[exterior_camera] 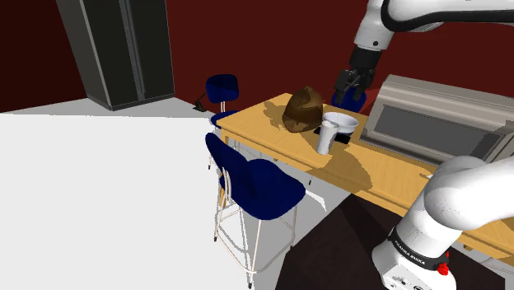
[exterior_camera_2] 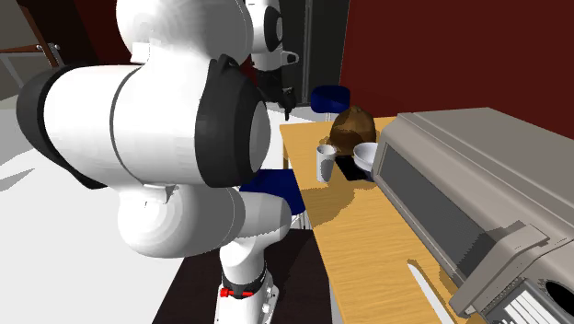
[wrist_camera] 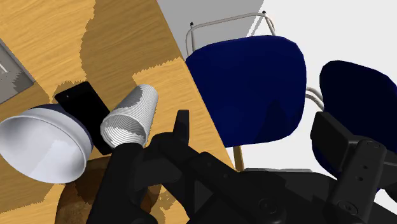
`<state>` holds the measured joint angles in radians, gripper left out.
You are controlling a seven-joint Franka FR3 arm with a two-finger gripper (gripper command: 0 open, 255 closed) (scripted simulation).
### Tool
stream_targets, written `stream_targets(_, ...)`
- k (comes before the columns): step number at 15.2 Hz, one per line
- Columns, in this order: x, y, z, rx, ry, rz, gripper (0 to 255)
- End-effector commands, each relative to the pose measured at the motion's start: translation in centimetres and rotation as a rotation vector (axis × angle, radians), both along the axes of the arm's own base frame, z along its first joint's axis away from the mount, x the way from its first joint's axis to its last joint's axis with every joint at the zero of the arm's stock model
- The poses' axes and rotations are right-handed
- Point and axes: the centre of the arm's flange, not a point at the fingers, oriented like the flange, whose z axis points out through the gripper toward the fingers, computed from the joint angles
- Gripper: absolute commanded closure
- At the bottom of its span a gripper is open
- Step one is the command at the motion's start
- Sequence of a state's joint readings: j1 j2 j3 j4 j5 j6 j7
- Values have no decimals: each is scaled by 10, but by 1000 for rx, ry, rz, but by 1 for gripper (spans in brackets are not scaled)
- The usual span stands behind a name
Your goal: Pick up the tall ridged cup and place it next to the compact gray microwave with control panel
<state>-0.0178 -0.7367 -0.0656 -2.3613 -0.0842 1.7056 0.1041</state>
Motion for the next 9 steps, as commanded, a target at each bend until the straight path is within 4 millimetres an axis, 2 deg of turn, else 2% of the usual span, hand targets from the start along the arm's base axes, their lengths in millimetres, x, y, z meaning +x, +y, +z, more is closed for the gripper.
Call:
stream_targets(1,0,0,0,0,0,0,0)
stream_targets(9,59,-57,-67,-15,20,-72,0)
